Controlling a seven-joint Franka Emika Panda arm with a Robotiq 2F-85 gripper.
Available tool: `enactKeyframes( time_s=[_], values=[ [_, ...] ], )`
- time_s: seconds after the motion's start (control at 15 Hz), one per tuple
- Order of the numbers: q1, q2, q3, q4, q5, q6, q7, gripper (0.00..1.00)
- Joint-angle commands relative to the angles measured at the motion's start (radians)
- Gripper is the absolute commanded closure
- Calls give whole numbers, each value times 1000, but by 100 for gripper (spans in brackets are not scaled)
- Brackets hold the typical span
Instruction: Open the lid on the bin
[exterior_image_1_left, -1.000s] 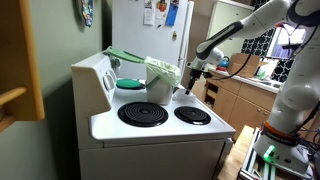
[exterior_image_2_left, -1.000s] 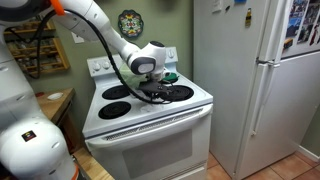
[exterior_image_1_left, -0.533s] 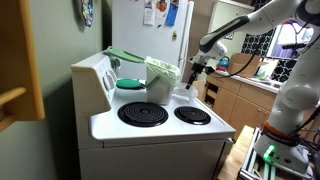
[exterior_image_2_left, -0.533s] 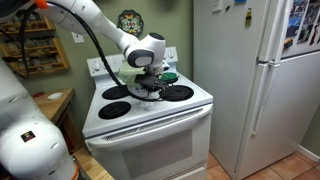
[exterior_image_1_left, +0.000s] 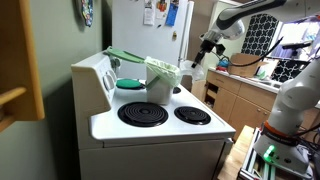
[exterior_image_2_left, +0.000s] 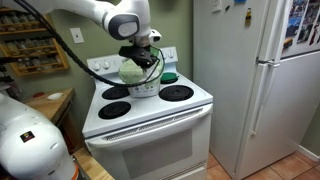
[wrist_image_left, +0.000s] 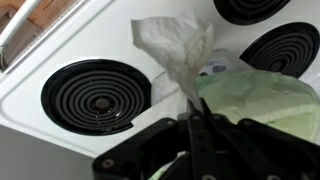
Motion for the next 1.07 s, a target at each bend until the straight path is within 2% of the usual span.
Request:
enactKeyframes(
  time_s=[0.0, 0.2, 0.53, 0.67, 0.87, 1.0],
  values=[
    [28, -70, 3, 50, -72, 9, 77, 99],
    [97, -51, -30, 140, -52, 16, -20, 99],
    [227, 87, -133, 269, 180, -23, -229, 99],
    [221, 173, -149, 307, 308, -44, -231, 98],
    [177, 300, -125, 369, 465, -74, -230, 97],
    [135, 369, -83, 401, 486, -112, -159, 97]
  ],
)
